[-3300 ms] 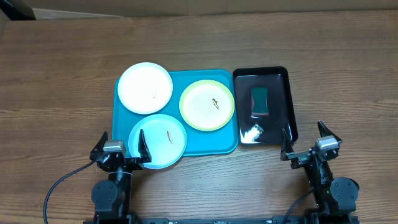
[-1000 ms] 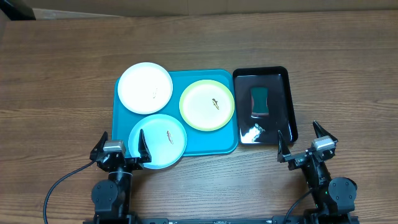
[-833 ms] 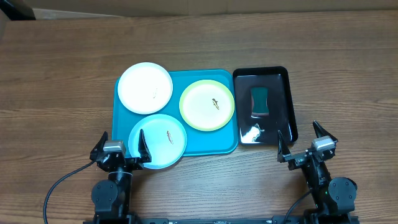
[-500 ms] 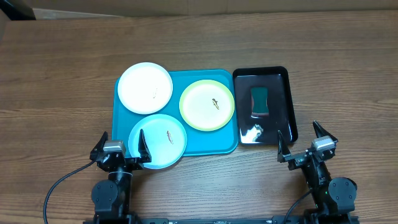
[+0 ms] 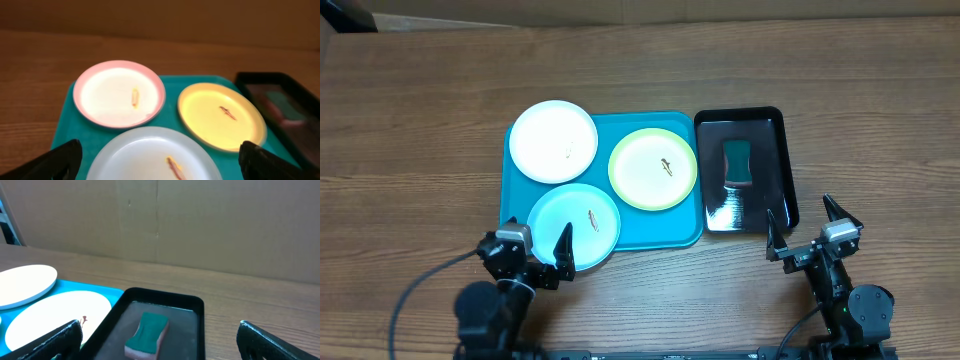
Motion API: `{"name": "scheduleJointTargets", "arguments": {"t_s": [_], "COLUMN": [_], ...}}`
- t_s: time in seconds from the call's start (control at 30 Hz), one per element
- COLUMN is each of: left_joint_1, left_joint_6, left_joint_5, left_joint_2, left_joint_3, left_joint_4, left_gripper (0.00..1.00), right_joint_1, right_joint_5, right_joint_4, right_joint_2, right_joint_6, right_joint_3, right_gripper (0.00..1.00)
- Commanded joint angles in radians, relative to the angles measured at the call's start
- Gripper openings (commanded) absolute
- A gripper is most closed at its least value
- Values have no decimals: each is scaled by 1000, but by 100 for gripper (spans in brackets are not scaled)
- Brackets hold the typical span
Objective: Clean dirty plates on tray and stack at the side
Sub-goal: 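Move the left gripper to the yellow plate's left rim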
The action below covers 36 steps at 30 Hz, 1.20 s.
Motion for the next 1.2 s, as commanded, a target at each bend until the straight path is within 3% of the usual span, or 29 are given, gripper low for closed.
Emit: {"name": "scheduleJointTargets", "arguments": {"t_s": [0.0,0.2,0.37,0.4,0.5,0.53,0.6,0.67,0.73,0.77,0.83,0.93,1.17], "left_joint_1": [-4,-11,-13,-13,-13,-13,-15,-21,-42,-61,-108,-198,-366], "left_joint_6": [-22,-22,-23,-23,-40,-82,-172,-214,-203,-173,-115,-116,-199], "left_joint_5": [137,206,248,254,327,323,260,181,190,198,156,4,-109], "left_joint_2": [176,690,1014,1060,1173,1202,1261,1329,1411,1448,1513,1611,1778], "left_joint_3": [264,867,1222,1258,1305,1309,1315,1338,1374,1388,1392,1390,1390], "left_joint_4": [-96,-591,-815,-829,-754,-713,-640,-636,-733,-795,-891,-968,-936], "left_gripper": [100,100,100,94,39,26,20,19,18,22,43,55,56], "right_joint_1": [5,5,5,5,5,5,5,5,5,5,5,5,5], "right_joint_5": [9,9,9,9,9,9,9,9,9,9,9,9,9], "right_joint_4": [5,5,5,5,5,5,5,5,5,5,5,5,5], "right_joint_2": [-10,-10,-10,-10,-10,-10,-10,-10,-10,-10,-10,-10,-10], "right_joint_6": [0,0,0,0,0,0,0,0,0,0,0,0,0], "right_joint_3": [-10,-10,-10,-10,-10,-10,-10,-10,-10,-10,-10,-10,-10], "right_gripper": [100,100,100,100,100,100,100,100,100,100,100,100,100]}}
